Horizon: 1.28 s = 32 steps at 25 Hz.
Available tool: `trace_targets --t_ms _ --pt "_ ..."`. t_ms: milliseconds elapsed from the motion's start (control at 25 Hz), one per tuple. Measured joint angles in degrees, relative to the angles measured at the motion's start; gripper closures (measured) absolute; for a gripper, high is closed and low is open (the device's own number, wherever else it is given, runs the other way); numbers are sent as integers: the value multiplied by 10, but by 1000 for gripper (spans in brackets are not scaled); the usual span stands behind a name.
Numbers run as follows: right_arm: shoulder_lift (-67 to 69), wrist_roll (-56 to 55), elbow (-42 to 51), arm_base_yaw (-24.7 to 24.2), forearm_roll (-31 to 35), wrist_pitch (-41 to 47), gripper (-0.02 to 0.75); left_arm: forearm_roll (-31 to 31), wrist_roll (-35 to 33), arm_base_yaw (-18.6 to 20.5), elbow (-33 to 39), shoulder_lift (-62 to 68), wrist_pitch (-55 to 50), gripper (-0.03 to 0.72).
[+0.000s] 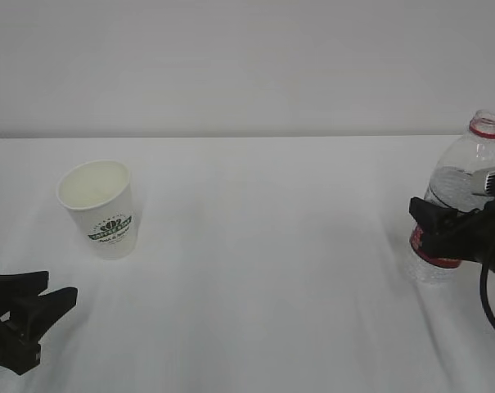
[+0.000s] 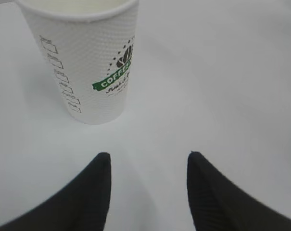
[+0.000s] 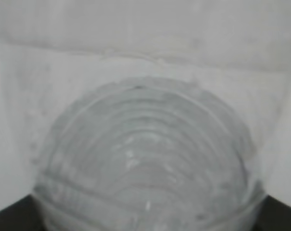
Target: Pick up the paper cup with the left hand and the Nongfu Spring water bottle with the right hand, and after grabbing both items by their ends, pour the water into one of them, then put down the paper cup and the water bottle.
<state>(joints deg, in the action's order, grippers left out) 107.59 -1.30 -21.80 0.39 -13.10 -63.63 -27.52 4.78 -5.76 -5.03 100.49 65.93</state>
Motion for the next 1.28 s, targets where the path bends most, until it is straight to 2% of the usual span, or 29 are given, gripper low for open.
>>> trace_targets --t_ms 560,1080,1280 --pt "-41 -14 2 0 -3 11 265 -4 0 0 0 0 0 310" --pt "-129 -35 5 0 -45 127 265 -5 0 0 -1 0 1 312" --pt "-138 -40 7 0 -49 146 265 -5 0 0 -1 0 1 311"
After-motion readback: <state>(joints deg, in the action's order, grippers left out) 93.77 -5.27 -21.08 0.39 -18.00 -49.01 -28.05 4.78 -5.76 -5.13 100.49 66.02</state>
